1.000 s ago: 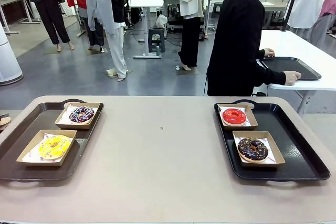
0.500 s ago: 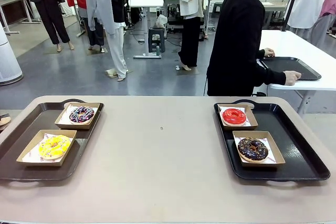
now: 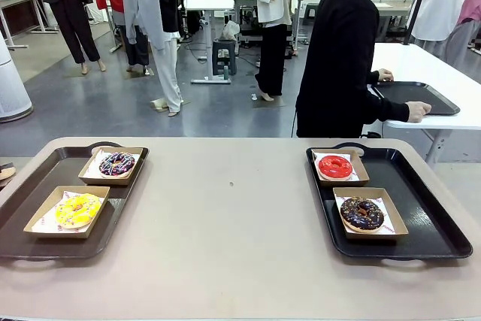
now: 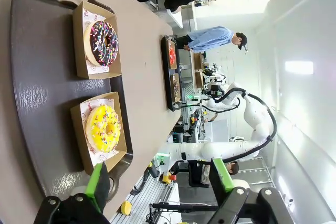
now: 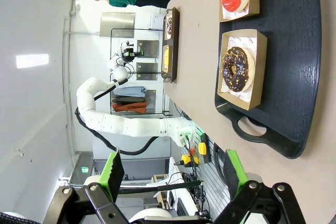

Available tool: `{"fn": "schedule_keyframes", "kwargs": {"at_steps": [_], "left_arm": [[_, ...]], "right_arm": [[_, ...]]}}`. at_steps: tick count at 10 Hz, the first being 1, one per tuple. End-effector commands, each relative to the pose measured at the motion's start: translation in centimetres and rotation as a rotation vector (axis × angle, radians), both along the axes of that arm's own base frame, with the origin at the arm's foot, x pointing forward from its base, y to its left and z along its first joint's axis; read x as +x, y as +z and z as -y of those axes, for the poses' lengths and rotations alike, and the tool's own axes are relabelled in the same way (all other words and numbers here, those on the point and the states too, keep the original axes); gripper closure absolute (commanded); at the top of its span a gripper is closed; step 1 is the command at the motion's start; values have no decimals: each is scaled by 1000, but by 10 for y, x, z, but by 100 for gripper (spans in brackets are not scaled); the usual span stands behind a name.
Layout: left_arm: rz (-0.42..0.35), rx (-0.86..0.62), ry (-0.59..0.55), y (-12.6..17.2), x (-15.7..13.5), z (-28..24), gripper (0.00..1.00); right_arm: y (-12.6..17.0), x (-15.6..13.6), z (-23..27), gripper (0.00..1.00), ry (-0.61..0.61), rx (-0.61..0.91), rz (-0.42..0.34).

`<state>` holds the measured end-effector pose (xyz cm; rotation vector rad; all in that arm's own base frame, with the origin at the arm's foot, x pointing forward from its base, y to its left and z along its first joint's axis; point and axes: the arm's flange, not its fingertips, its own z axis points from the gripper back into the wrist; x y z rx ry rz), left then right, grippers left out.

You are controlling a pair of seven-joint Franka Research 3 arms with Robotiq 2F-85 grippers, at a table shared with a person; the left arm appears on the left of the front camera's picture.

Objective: Individually package the donuts and arrange them on the tray.
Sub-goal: Place the picked Paper togo box on the Handle tray.

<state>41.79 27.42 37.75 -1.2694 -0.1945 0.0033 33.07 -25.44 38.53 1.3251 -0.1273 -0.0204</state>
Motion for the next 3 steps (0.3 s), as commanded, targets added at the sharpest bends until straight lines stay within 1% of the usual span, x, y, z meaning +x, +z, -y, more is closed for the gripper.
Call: {"fn": "schedule_keyframes", "kwargs": {"at_steps": [1, 3], "left_arm": [[14, 3, 14, 2, 1, -1, 0], [14, 3, 14, 2, 1, -1, 0]], "right_arm": [[0, 0, 0, 0, -1, 1, 0], [0, 0, 0, 0, -1, 1, 0]]}}
